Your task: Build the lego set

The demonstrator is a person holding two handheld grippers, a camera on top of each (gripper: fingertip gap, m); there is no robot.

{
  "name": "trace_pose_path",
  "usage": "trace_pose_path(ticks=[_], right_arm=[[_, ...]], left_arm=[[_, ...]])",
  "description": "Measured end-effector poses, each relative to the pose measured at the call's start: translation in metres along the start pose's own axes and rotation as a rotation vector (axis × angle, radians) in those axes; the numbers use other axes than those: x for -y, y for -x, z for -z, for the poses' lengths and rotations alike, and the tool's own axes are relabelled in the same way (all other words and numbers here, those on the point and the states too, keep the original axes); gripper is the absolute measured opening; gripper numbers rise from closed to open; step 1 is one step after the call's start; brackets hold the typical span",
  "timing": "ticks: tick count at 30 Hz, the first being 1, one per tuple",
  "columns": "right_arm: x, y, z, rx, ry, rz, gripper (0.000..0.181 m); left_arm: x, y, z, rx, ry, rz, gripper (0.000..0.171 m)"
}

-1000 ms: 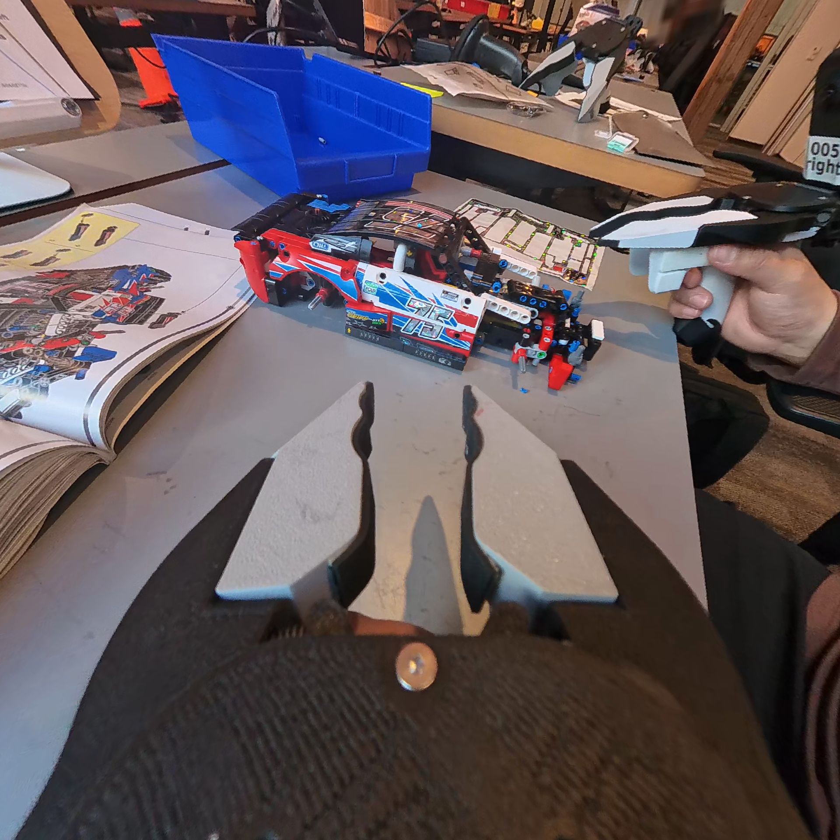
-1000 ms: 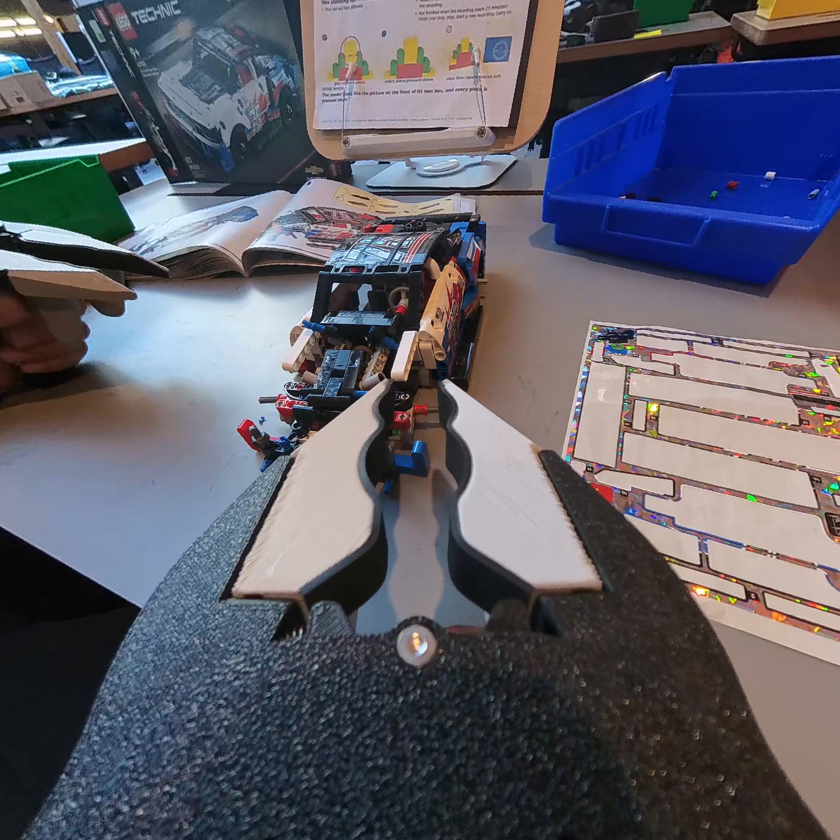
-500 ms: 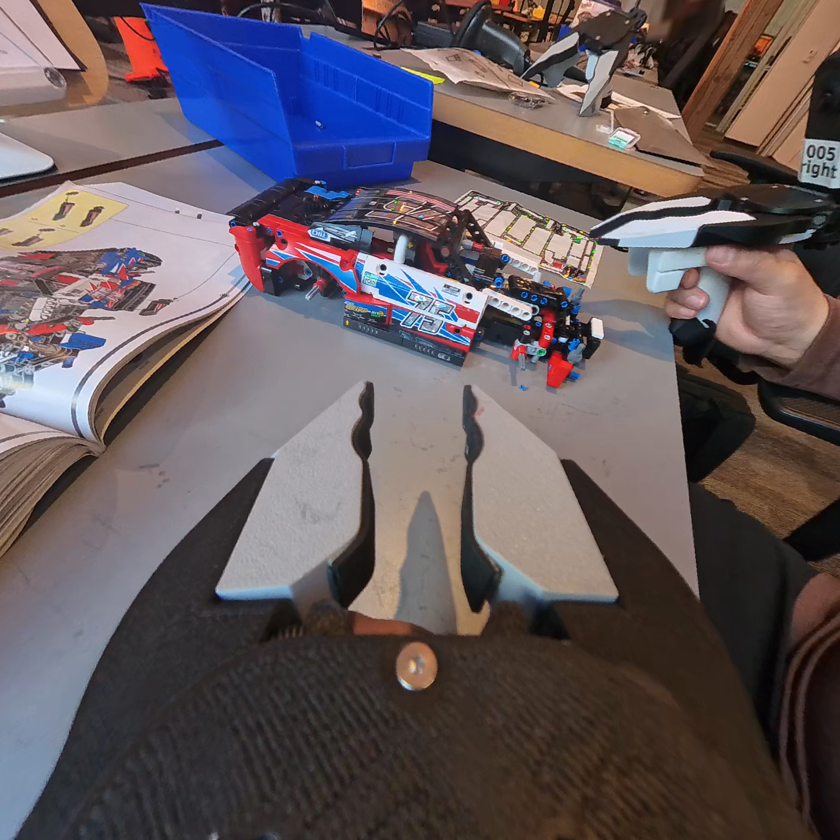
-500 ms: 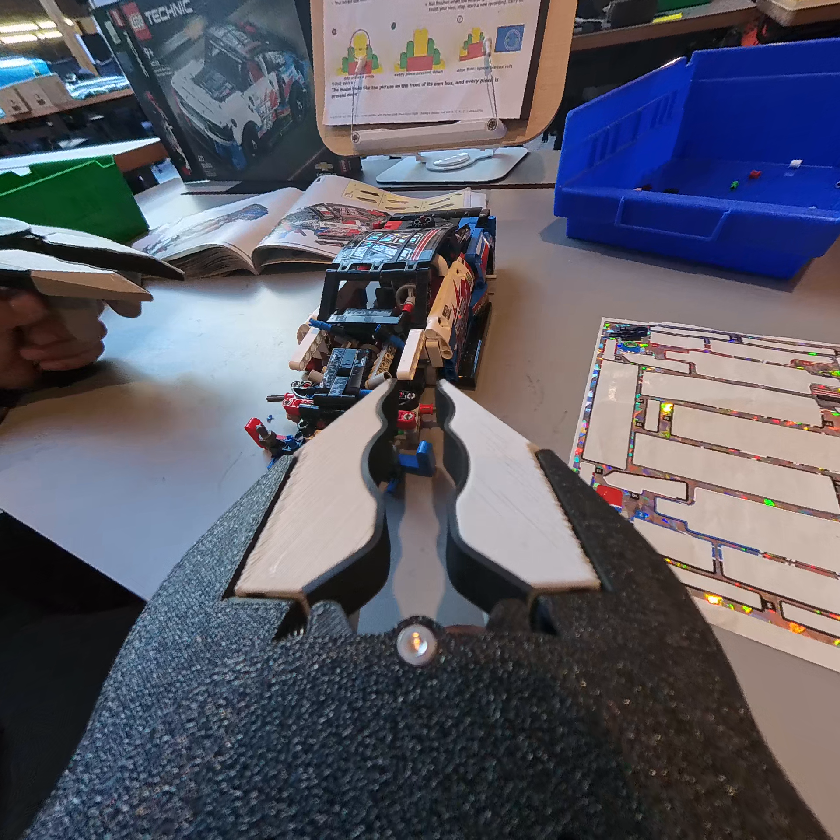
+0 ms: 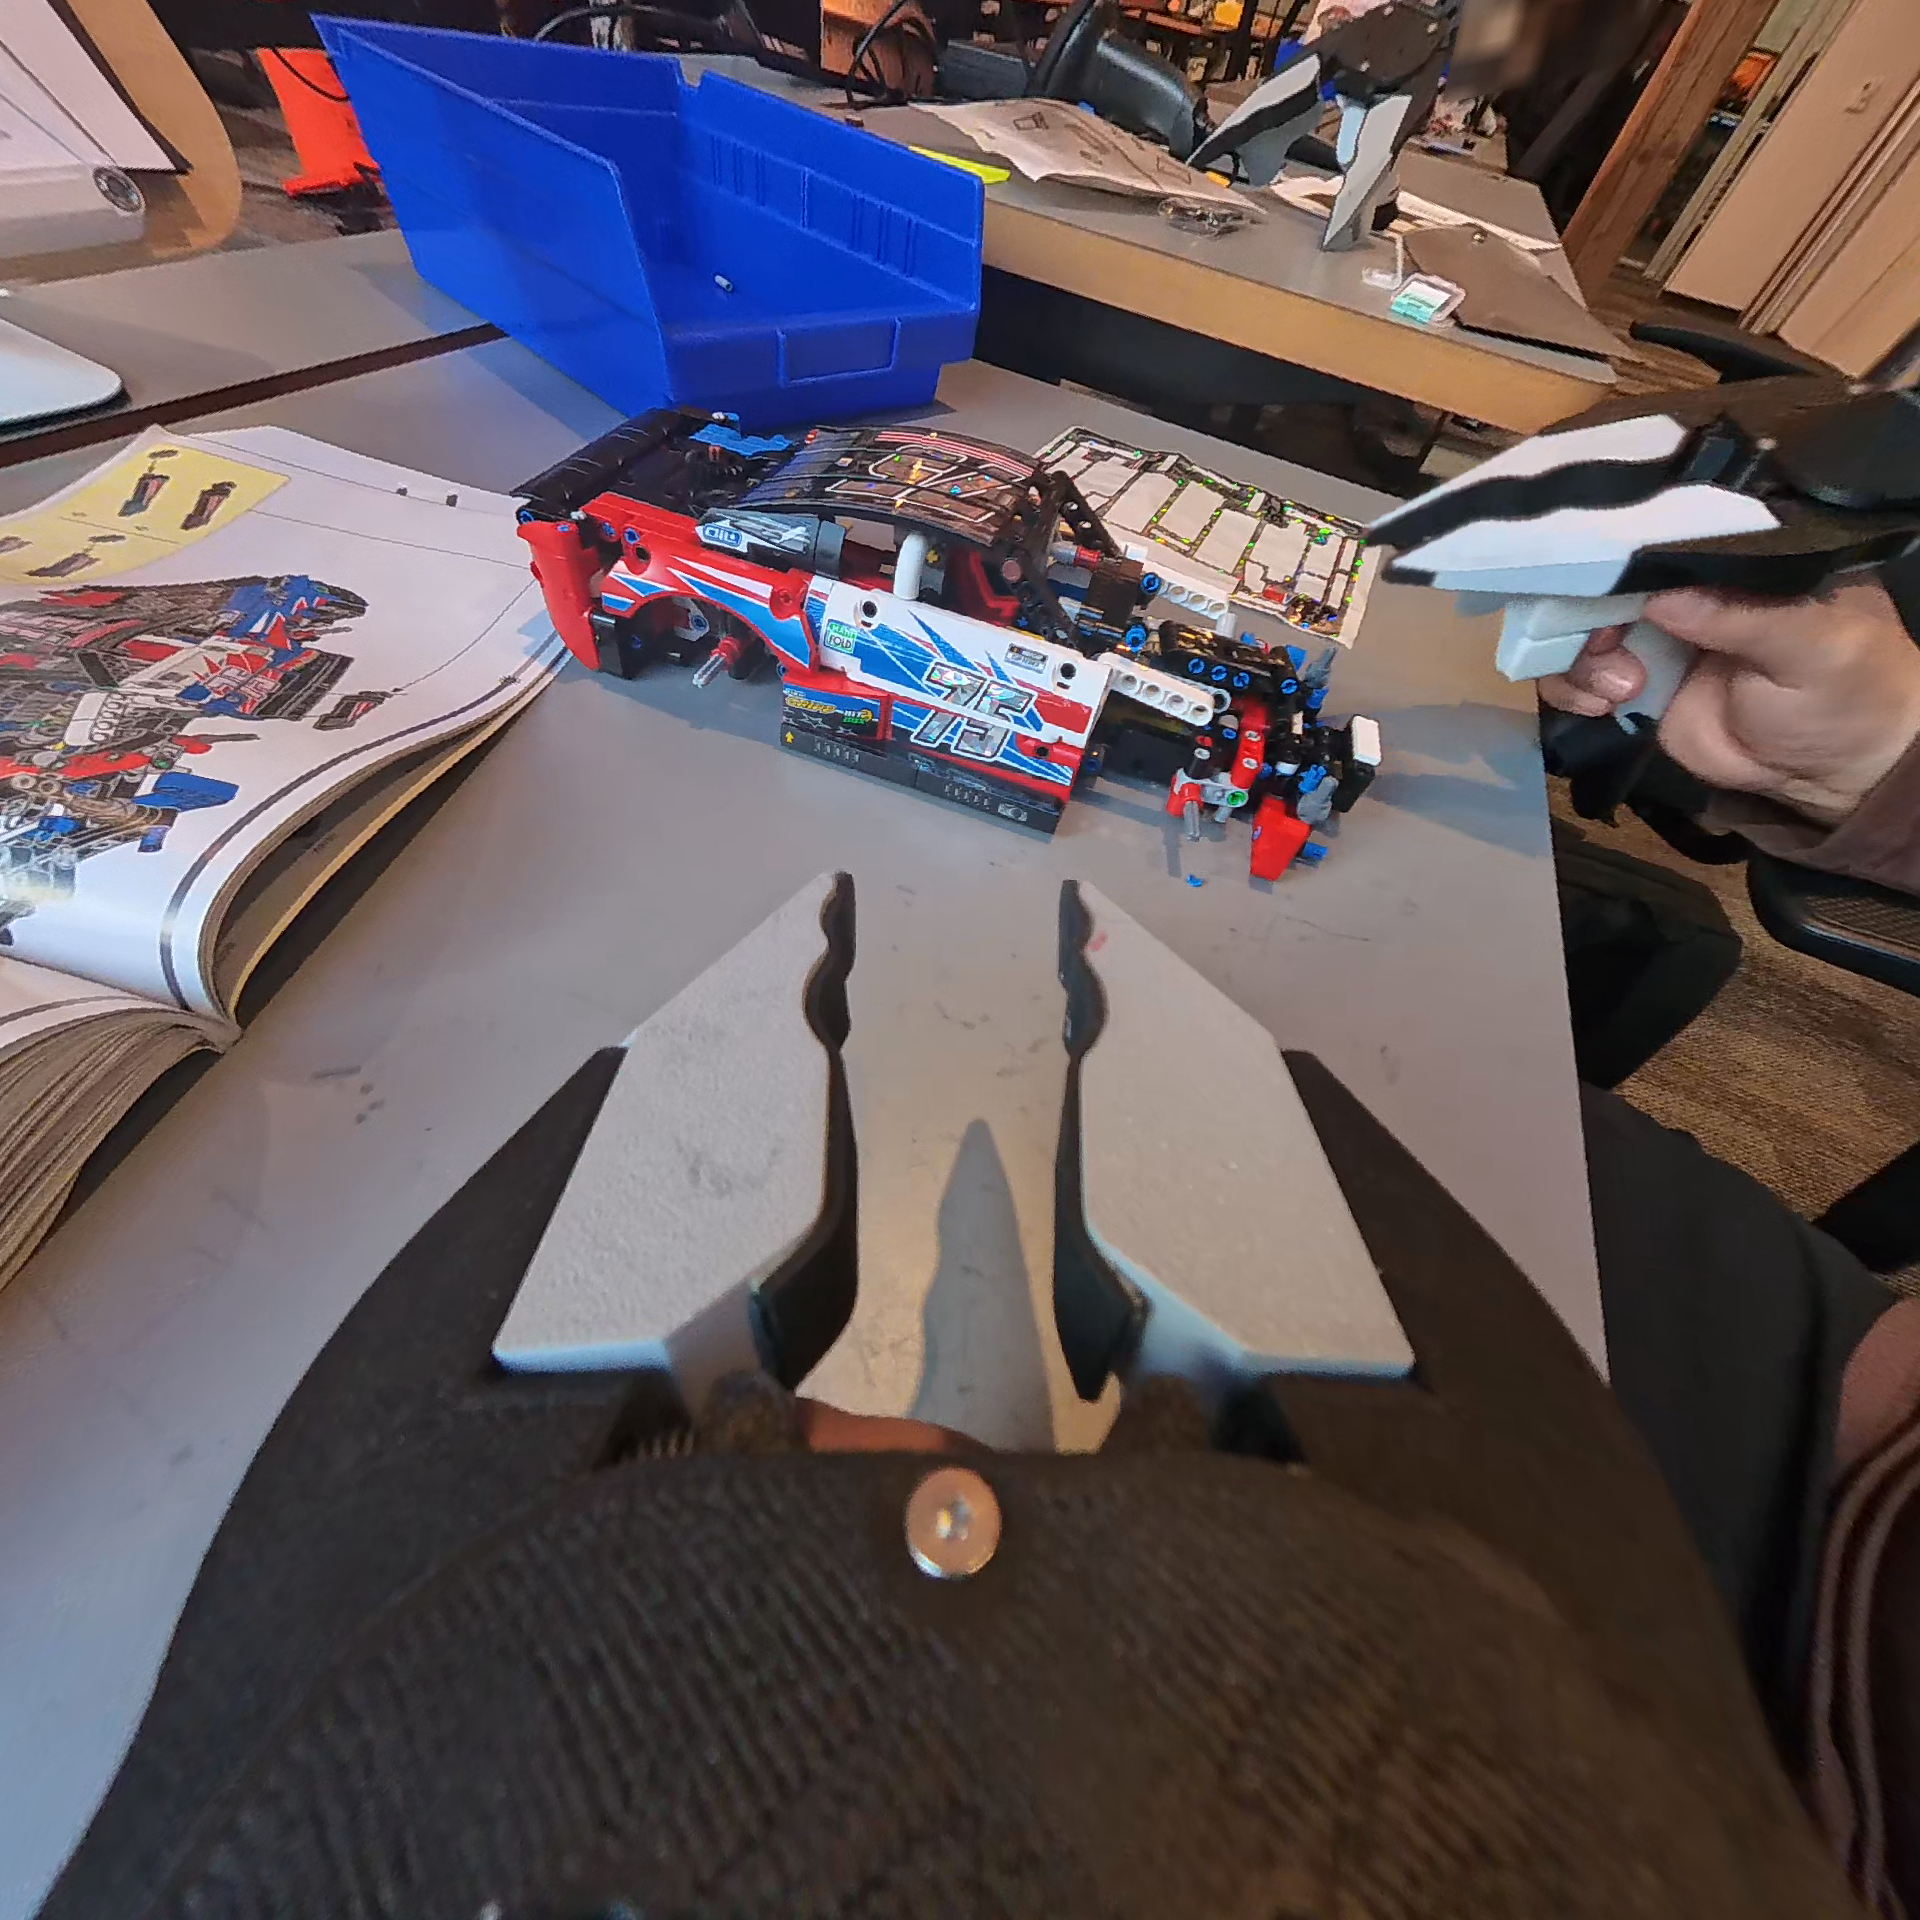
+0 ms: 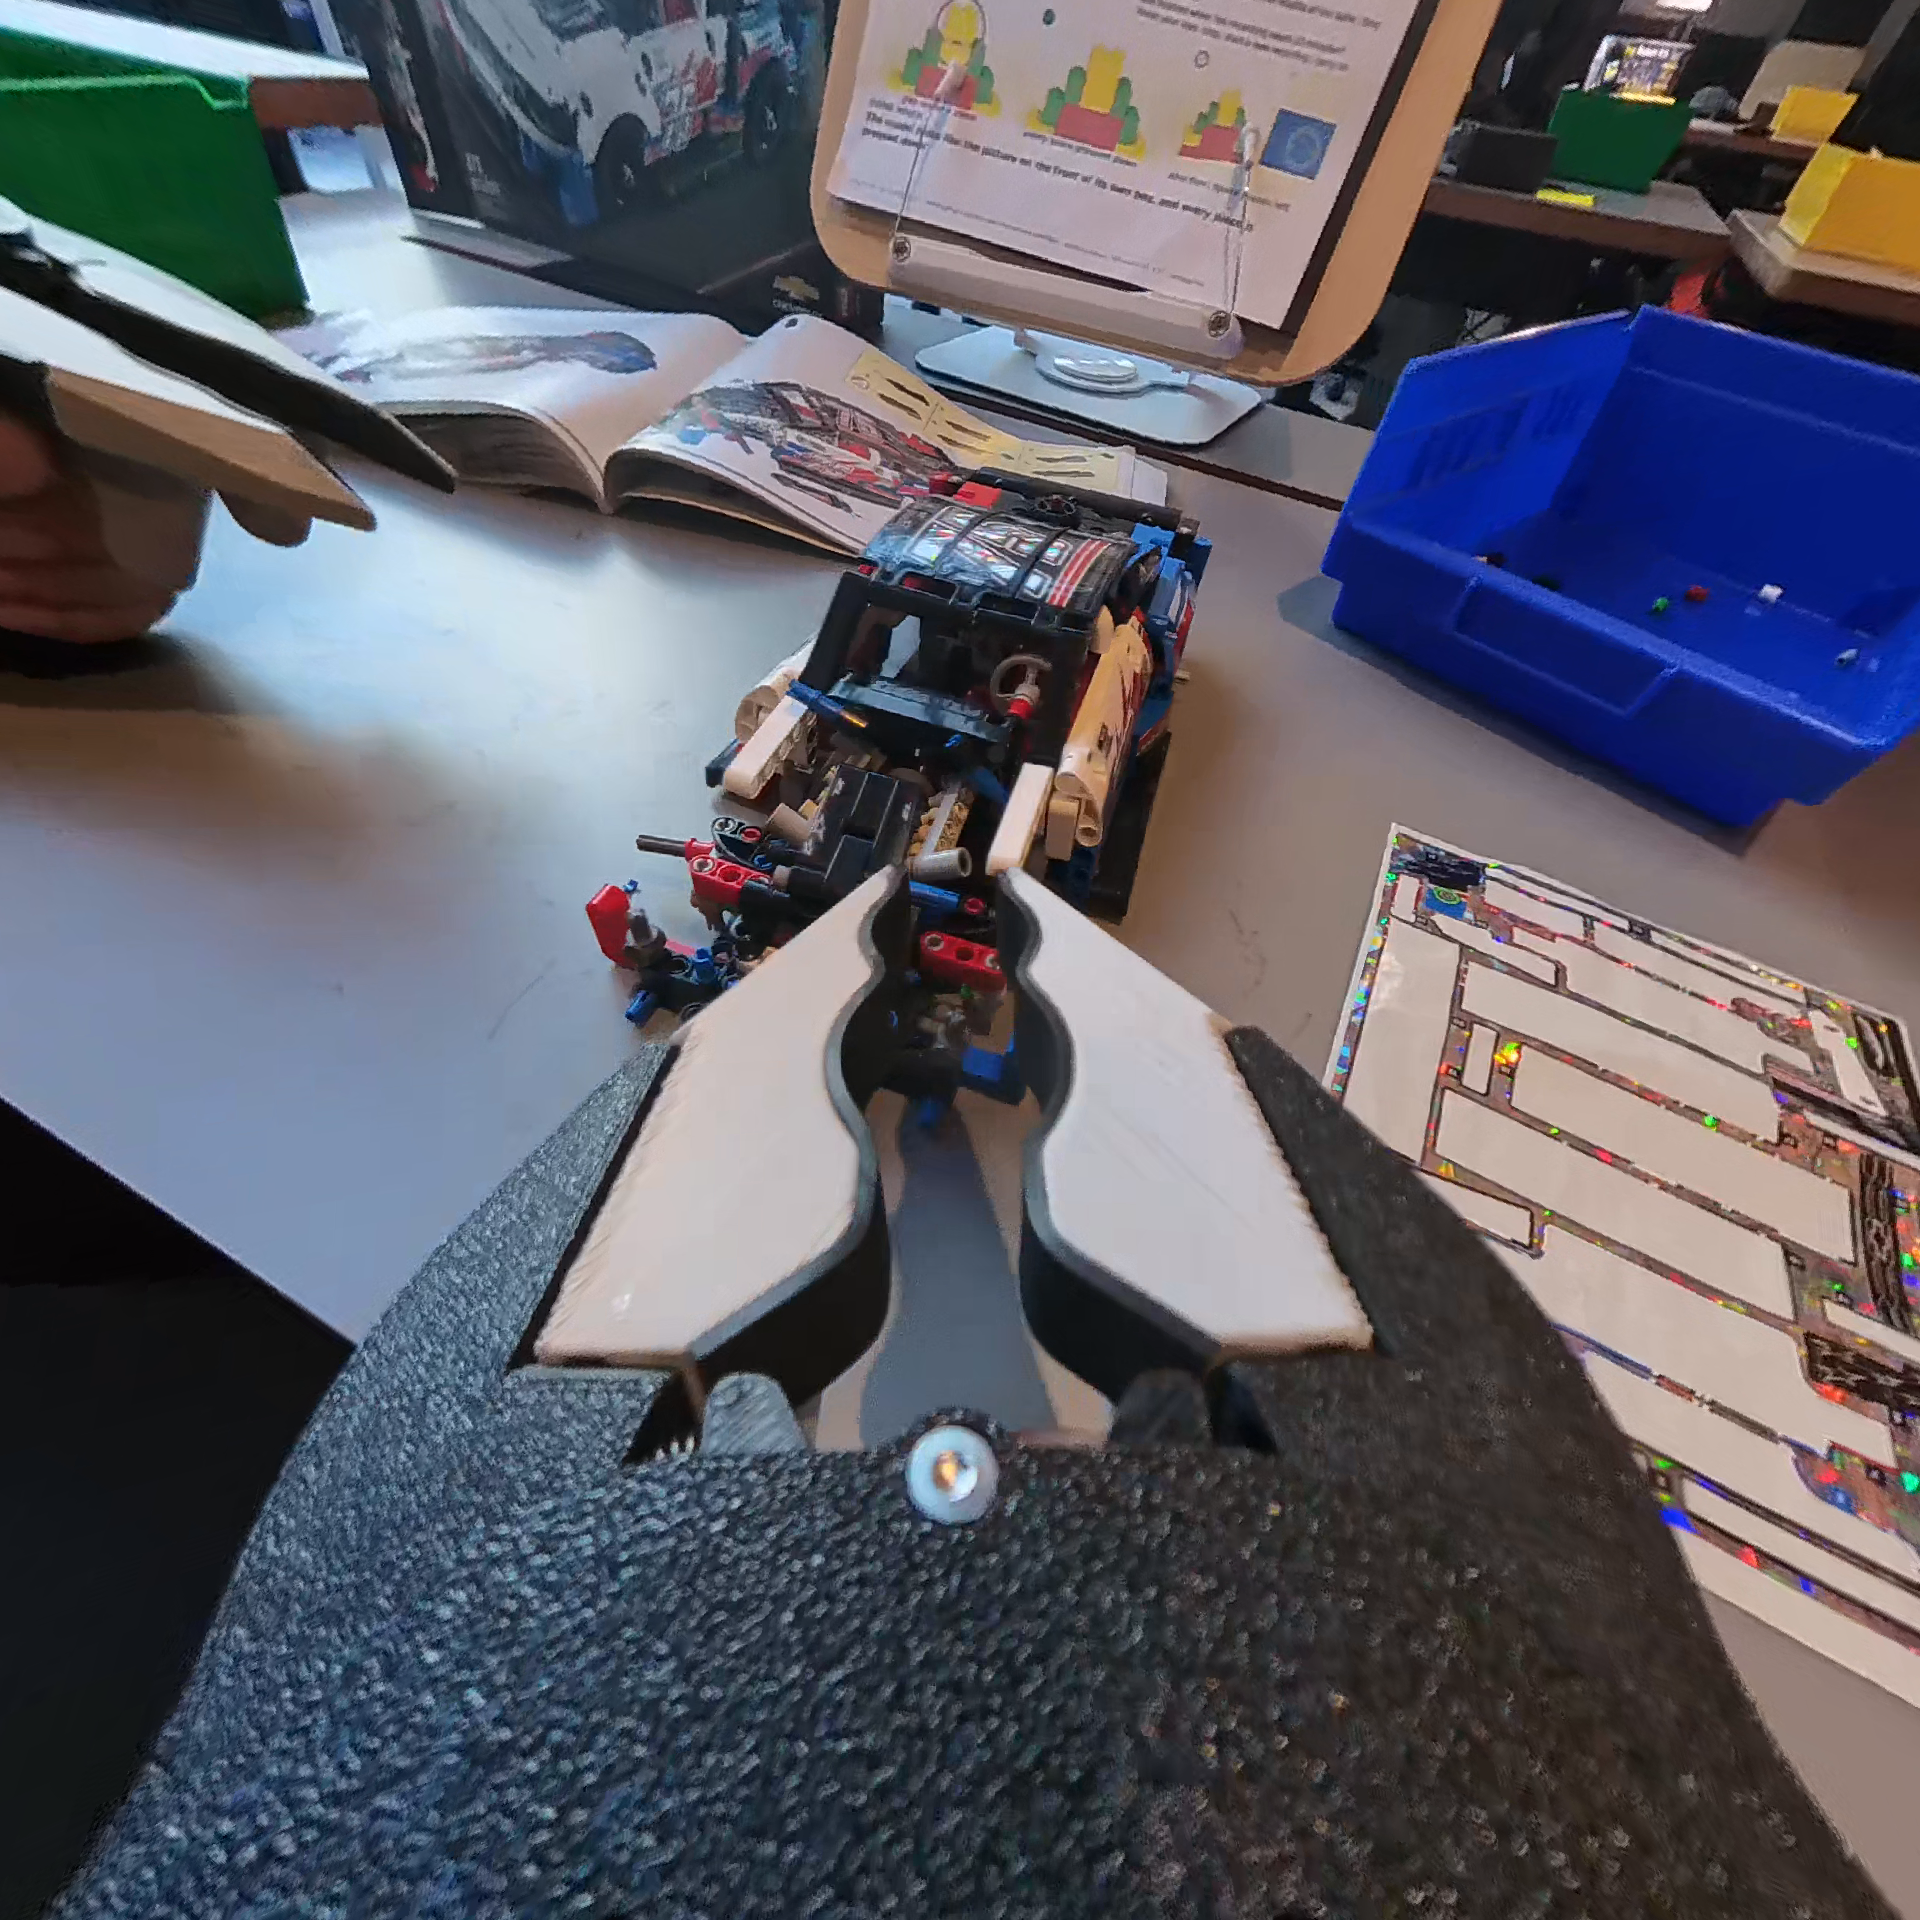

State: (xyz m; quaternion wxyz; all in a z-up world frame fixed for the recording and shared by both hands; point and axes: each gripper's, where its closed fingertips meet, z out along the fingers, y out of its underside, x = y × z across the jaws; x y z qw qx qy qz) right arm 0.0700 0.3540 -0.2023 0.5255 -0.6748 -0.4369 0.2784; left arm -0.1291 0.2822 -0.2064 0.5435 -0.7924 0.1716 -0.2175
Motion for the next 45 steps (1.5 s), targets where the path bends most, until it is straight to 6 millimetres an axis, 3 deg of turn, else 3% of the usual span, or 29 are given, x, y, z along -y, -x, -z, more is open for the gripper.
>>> trace_pose_path(ticks=[4,11,18,29,45], right_arm=[[0.000,0.008,-0.001,-0.002,0.021,0.039,0.017],[-0.014,0.023,-0.025,-0.018,0.166,0.049,0.040],[-0.022,0.029,-0.033,-0.039,0.227,0.047,0.024],[-0.024,0.029,-0.034,0.024,0.225,-0.175,0.024],[-0.021,0.030,-0.030,-0.007,0.177,-0.156,0.023]], left_arm=[[0.000,0.000,0.000,0.004,0.000,-0.001,0.036],[0.000,0.001,0.000,0.009,0.003,0.000,0.036],[-0.001,0.002,-0.001,0.005,0.011,0.009,0.036],[-0.004,-0.004,-0.004,-0.024,0.036,0.016,0.036],[-0.011,-0.016,-0.011,-0.003,0.083,-0.049,0.034]])
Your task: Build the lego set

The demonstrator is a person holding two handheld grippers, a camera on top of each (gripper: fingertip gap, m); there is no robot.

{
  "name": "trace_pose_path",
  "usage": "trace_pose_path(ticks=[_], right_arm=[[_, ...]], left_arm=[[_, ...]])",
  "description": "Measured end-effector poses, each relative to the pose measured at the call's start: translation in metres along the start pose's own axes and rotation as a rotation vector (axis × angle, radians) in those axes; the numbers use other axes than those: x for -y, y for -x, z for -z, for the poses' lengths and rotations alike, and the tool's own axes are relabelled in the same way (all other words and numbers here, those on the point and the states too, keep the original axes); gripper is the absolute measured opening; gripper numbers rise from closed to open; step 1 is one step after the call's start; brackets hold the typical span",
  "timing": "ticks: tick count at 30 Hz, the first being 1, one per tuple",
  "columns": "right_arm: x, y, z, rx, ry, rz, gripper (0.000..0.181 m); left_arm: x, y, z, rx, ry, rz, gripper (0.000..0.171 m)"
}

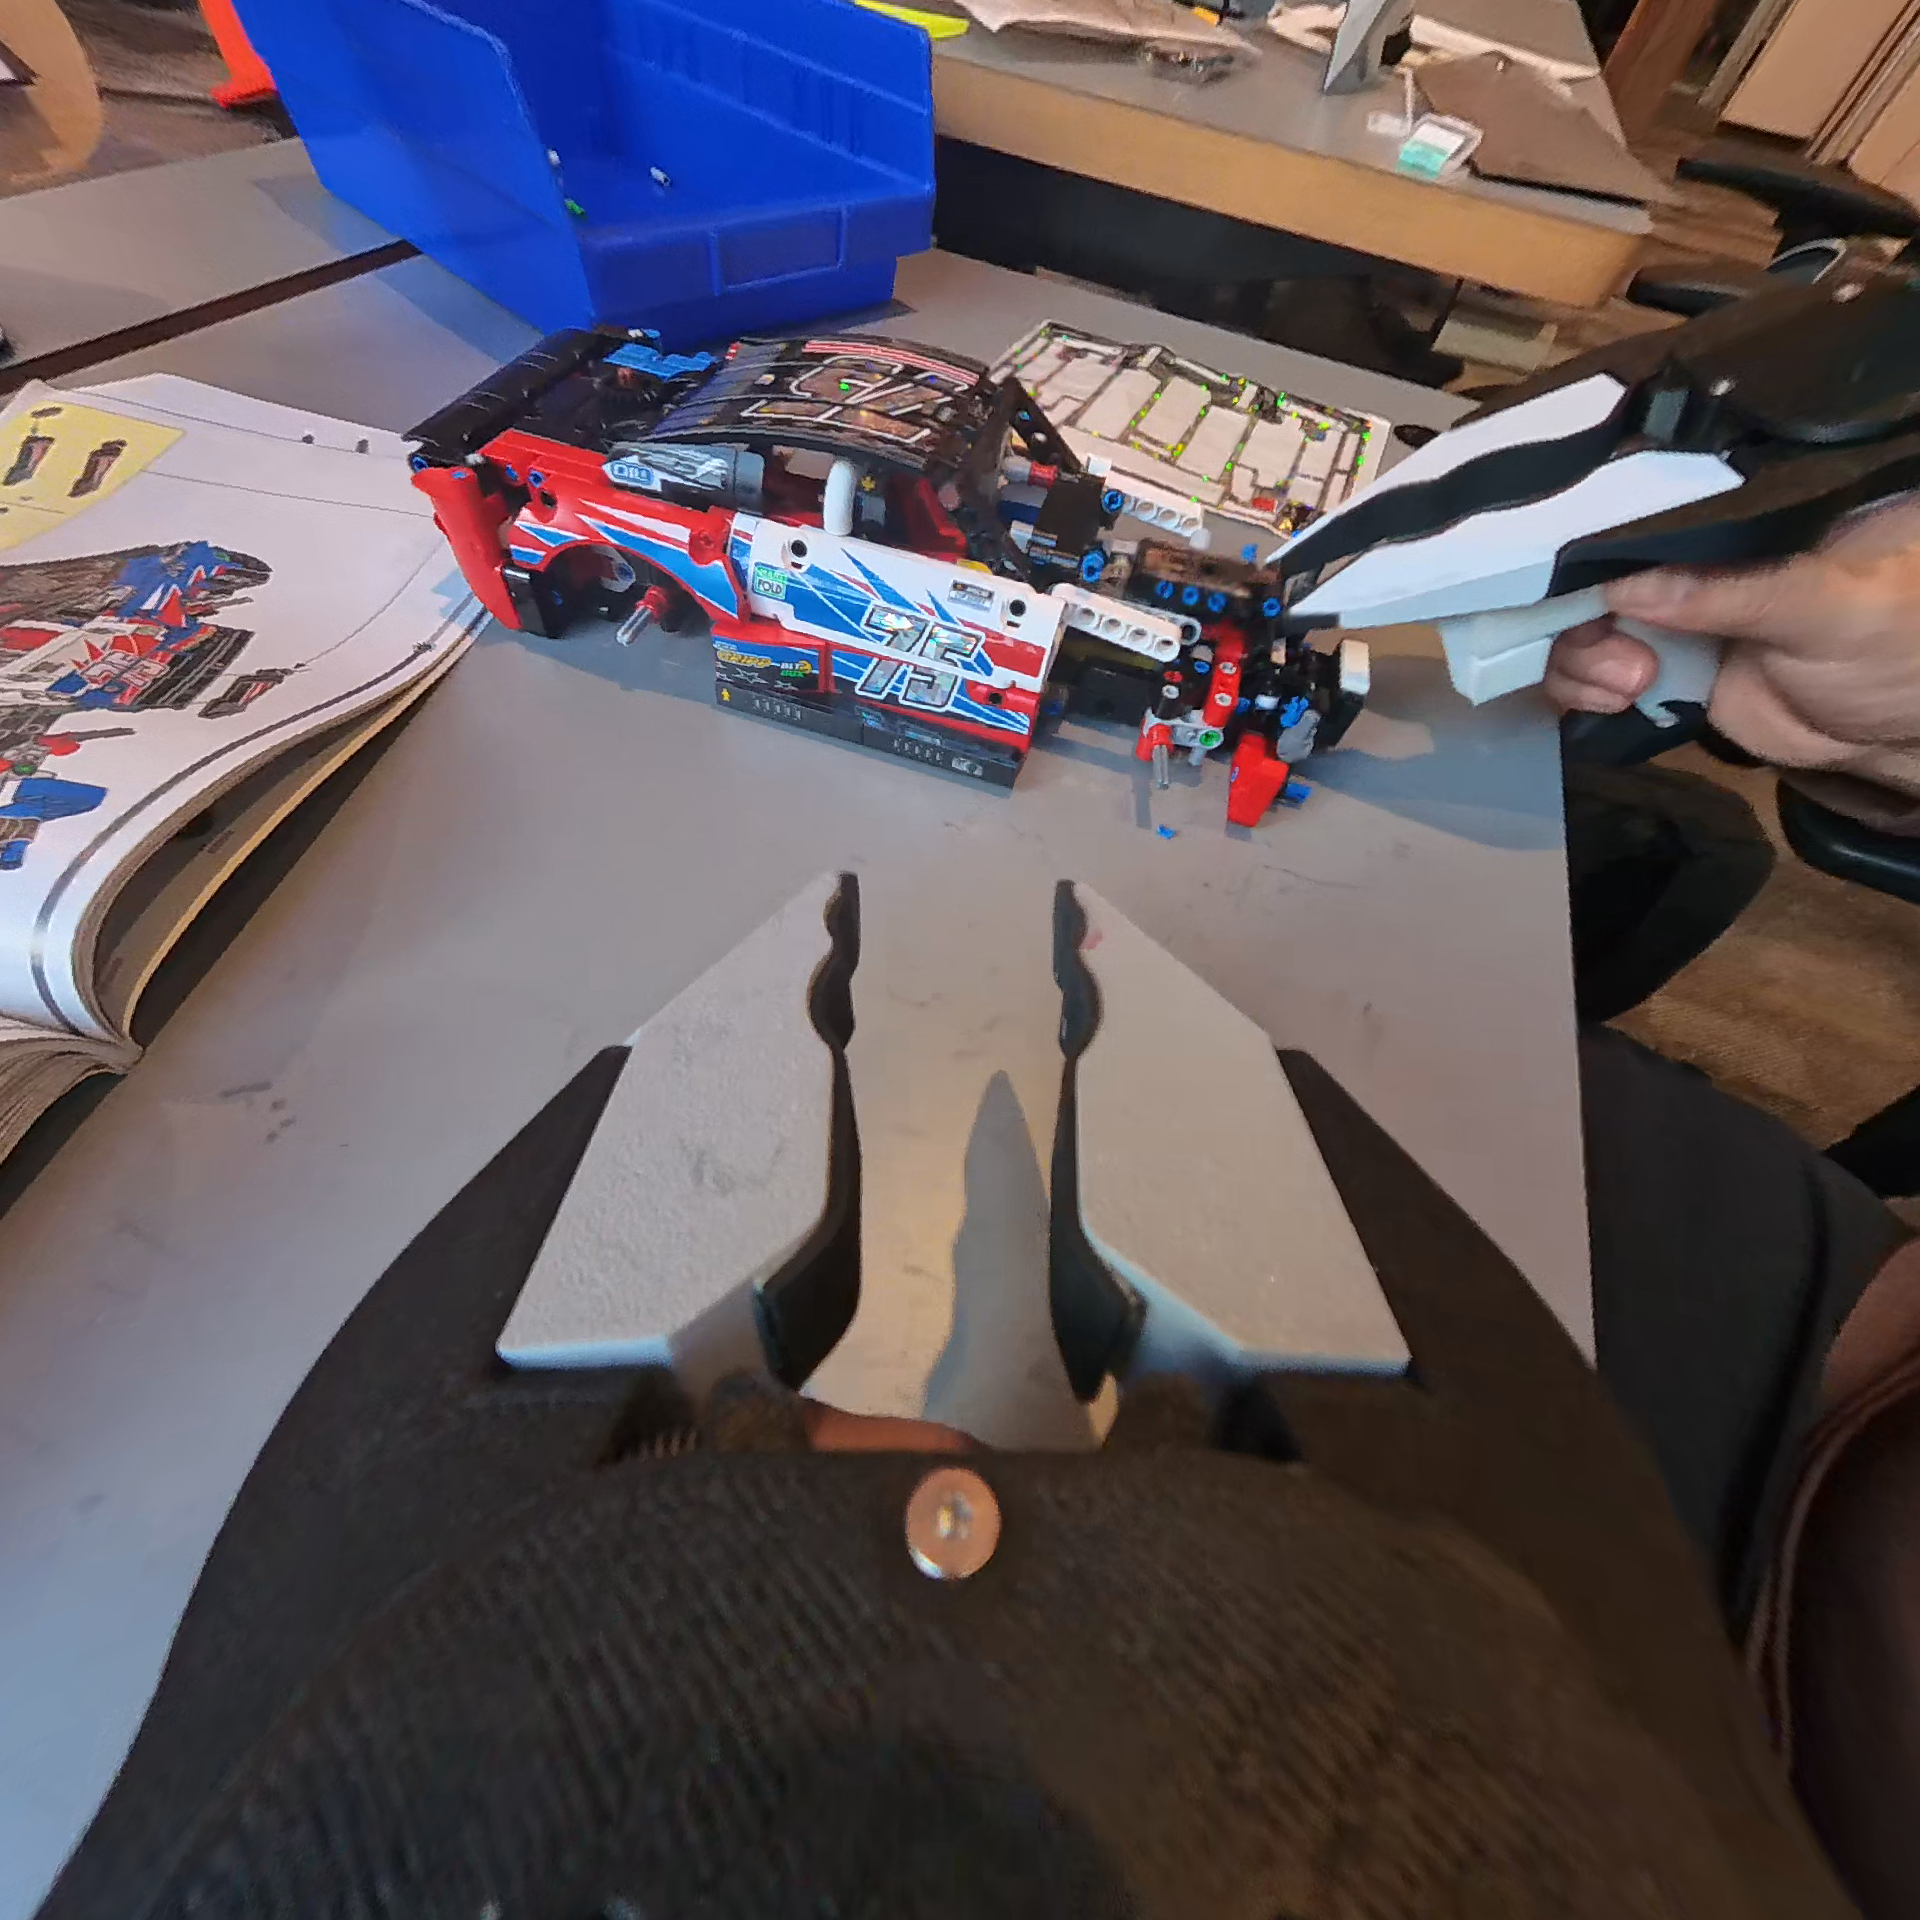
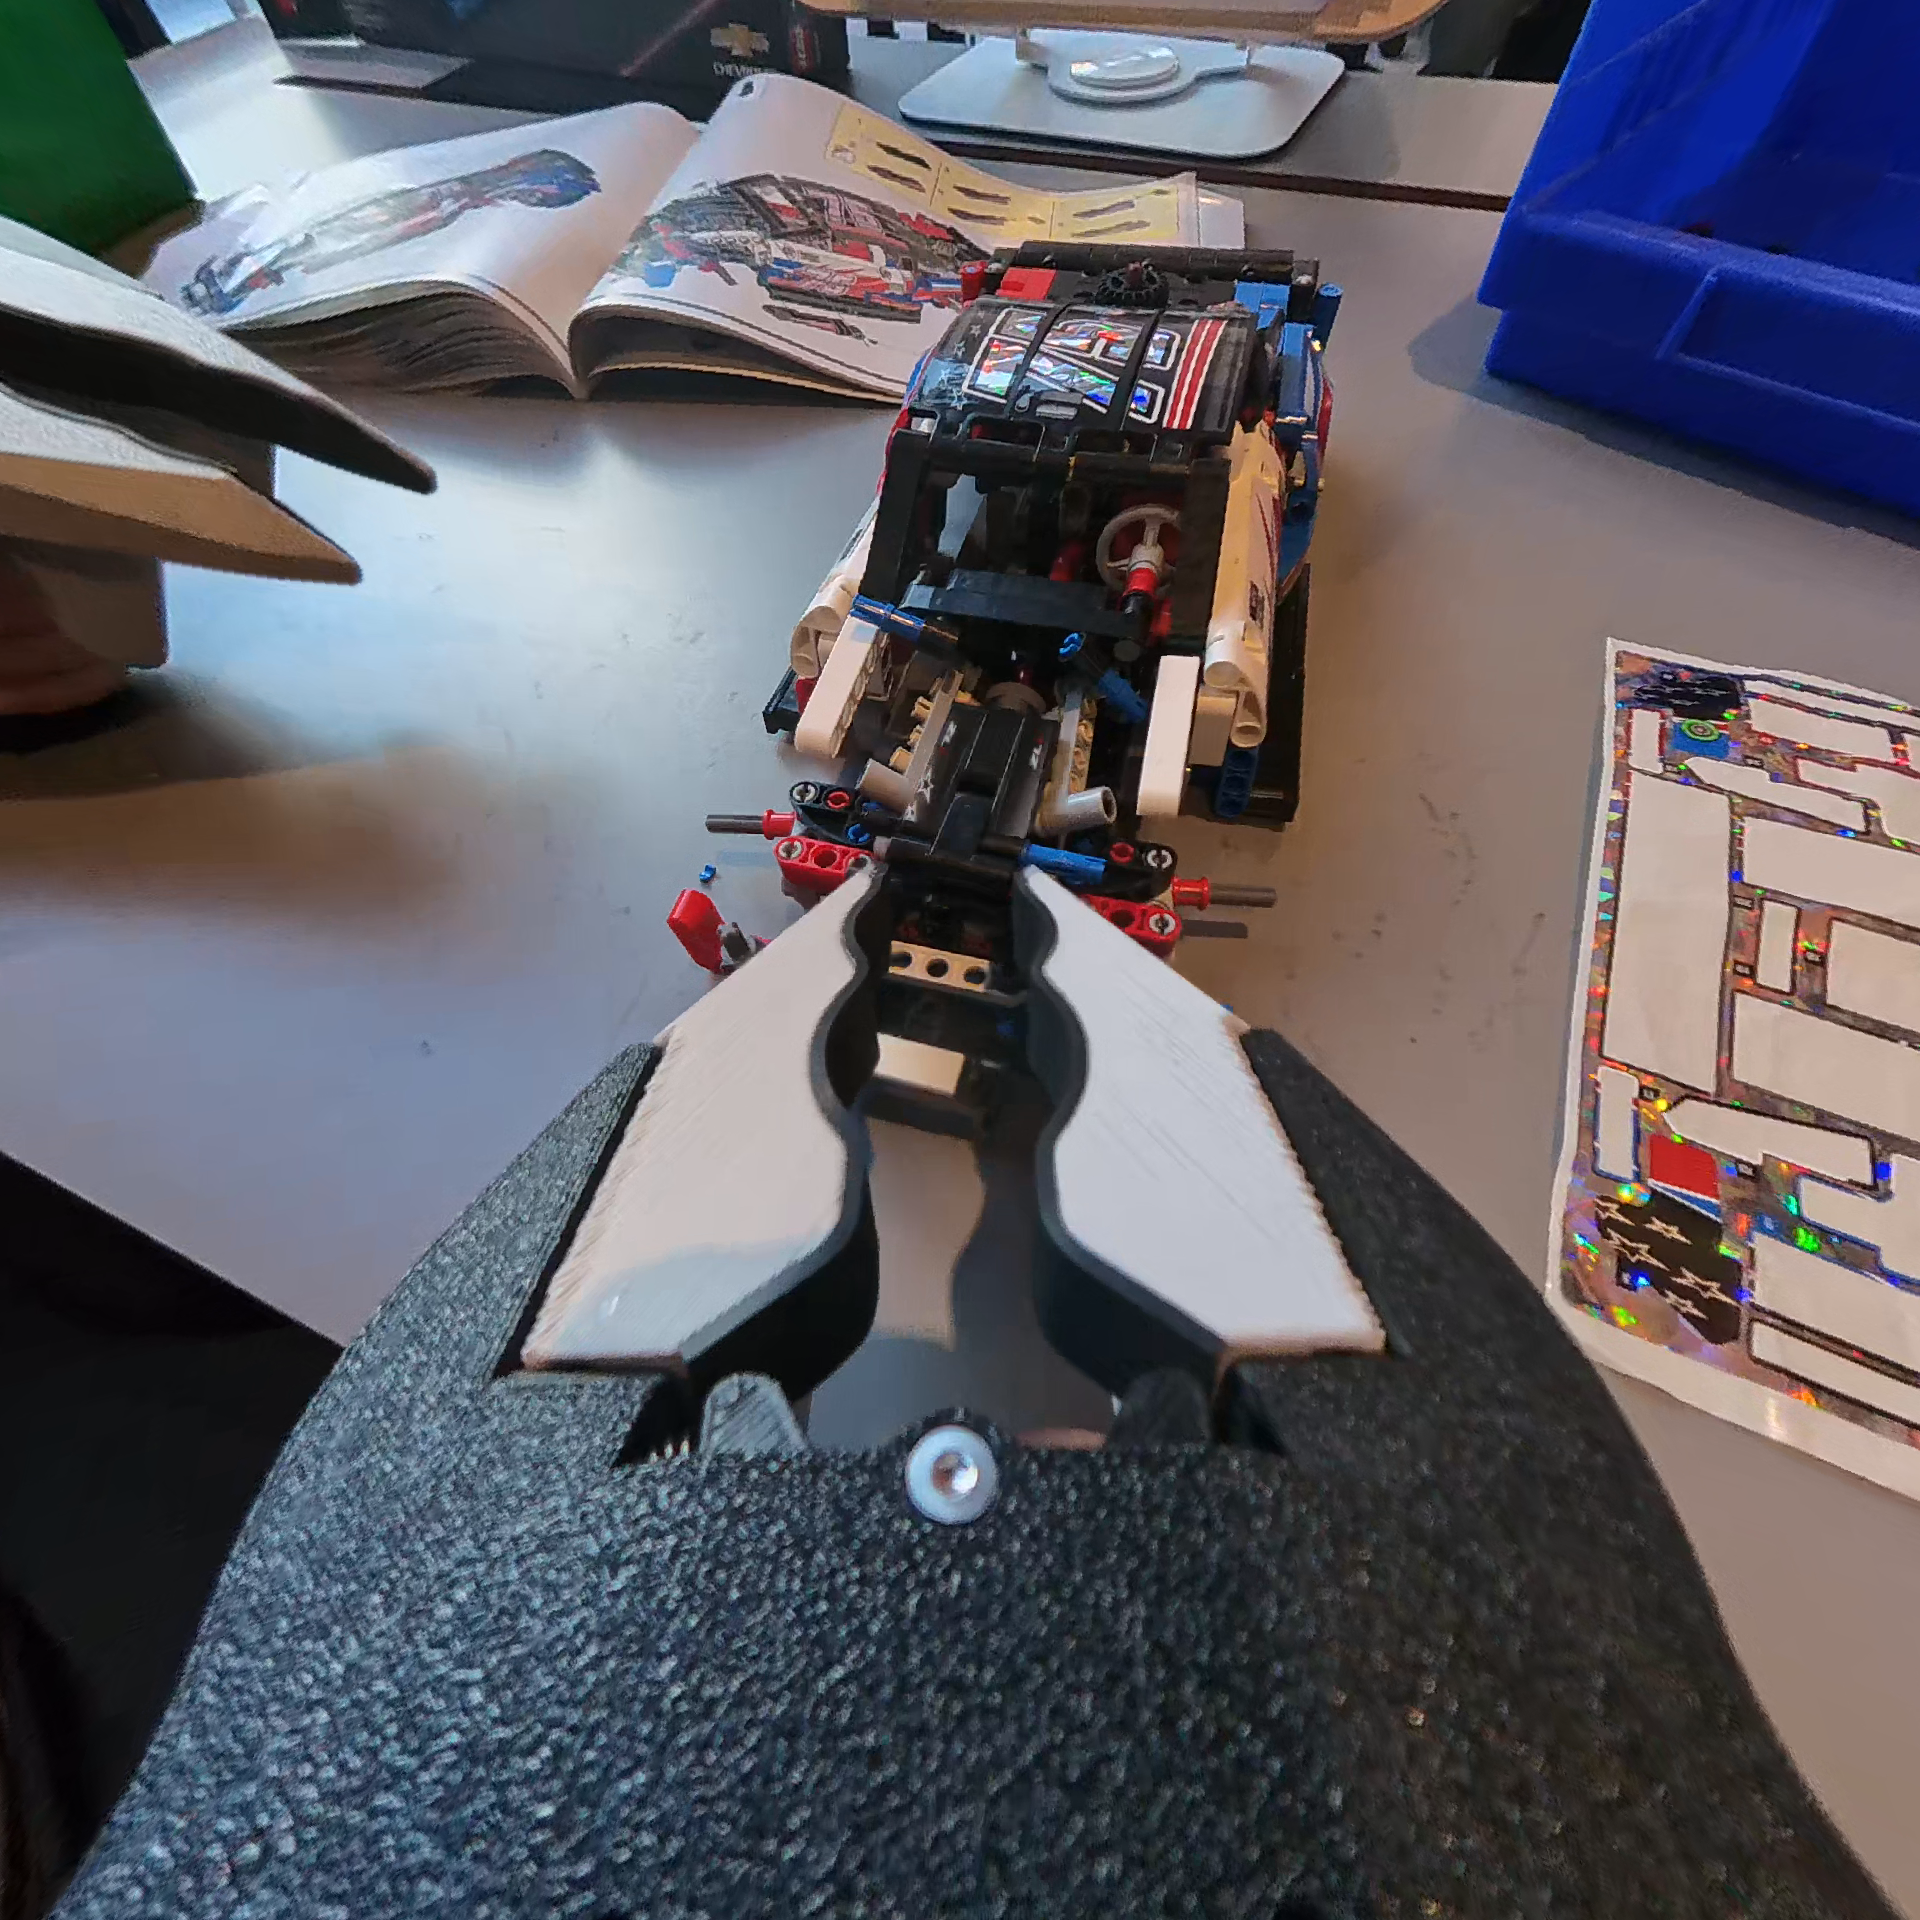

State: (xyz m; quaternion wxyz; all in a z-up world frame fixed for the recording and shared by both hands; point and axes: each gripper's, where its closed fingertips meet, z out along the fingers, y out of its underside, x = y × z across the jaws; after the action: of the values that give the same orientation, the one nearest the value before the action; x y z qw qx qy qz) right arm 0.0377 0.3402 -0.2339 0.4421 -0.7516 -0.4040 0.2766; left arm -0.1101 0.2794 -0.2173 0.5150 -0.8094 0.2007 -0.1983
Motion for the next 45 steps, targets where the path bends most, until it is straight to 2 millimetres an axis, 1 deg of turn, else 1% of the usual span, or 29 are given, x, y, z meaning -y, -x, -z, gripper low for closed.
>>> trace_pose_path(ticks=[2,5,8,11,15,16,17,19,21,24,25,30,32,34,36,41,43,45], right_arm=[[0.002,-0.001,0.003,0.004,-0.024,0.000,0.022],[0.004,-0.002,0.005,0.011,-0.058,0.000,0.022],[0.004,-0.003,0.006,0.014,-0.065,0.014,0.022],[0.002,-0.003,0.006,0.014,-0.052,0.046,0.022],[-0.004,-0.005,0.004,0.005,-0.018,0.089,0.020],[-0.005,-0.007,0.004,-0.002,-0.009,0.103,0.012],[-0.006,-0.008,0.004,0.000,0.000,0.105,0.003],[-0.007,-0.011,0.003,0.012,0.016,0.074,0.000],[-0.006,-0.012,0.003,0.031,0.017,0.034,0.000],[-0.005,-0.013,0.003,0.026,0.011,0.015,0.001],[-0.005,-0.014,0.003,0.014,0.007,0.019,0.005],[-0.005,-0.012,0.004,-0.001,-0.016,0.018,0.009],[-0.004,-0.013,0.006,-0.002,-0.039,0.013,0.011],[0.000,-0.021,0.011,-0.028,-0.076,-0.013,0.012],[0.007,-0.036,0.019,-0.083,-0.122,-0.055,0.012],[0.034,-0.076,0.047,-0.216,-0.267,-0.145,0.015],[0.039,-0.092,0.053,-0.280,-0.294,-0.164,0.015],[0.044,-0.105,0.054,-0.336,-0.308,-0.160,0.016]], left_arm=[[-0.004,-0.007,0.000,-0.017,0.022,-0.018,0.033],[-0.012,-0.024,0.004,-0.127,0.062,-0.044,0.033],[-0.017,-0.040,0.015,-0.273,0.071,-0.097,0.033],[-0.019,-0.048,0.029,-0.386,0.057,-0.117,0.033],[-0.007,-0.039,0.044,-0.451,-0.026,-0.005,0.032],[-0.003,-0.035,0.047,-0.472,-0.047,0.041,0.032],[-0.001,-0.031,0.047,-0.488,-0.055,0.093,0.031],[0.000,-0.024,0.045,-0.511,-0.048,0.196,0.031],[0.003,-0.019,0.046,-0.530,-0.066,0.262,0.031],[0.006,-0.018,0.049,-0.529,-0.090,0.257,0.031],[0.005,-0.020,0.050,-0.530,-0.090,0.247,0.031],[0.003,-0.027,0.055,-0.540,-0.093,0.233,0.031],[0.001,-0.030,0.054,-0.521,-0.086,0.237,0.027],[-0.001,-0.039,0.055,-0.540,-0.076,0.226,0.027],[-0.003,-0.047,0.057,-0.551,-0.069,0.180,0.027],[-0.003,-0.050,0.058,-0.540,-0.074,0.143,0.027],[-0.005,-0.048,0.055,-0.520,-0.065,0.149,0.026],[-0.005,-0.051,0.055,-0.523,-0.067,0.173,0.025]])
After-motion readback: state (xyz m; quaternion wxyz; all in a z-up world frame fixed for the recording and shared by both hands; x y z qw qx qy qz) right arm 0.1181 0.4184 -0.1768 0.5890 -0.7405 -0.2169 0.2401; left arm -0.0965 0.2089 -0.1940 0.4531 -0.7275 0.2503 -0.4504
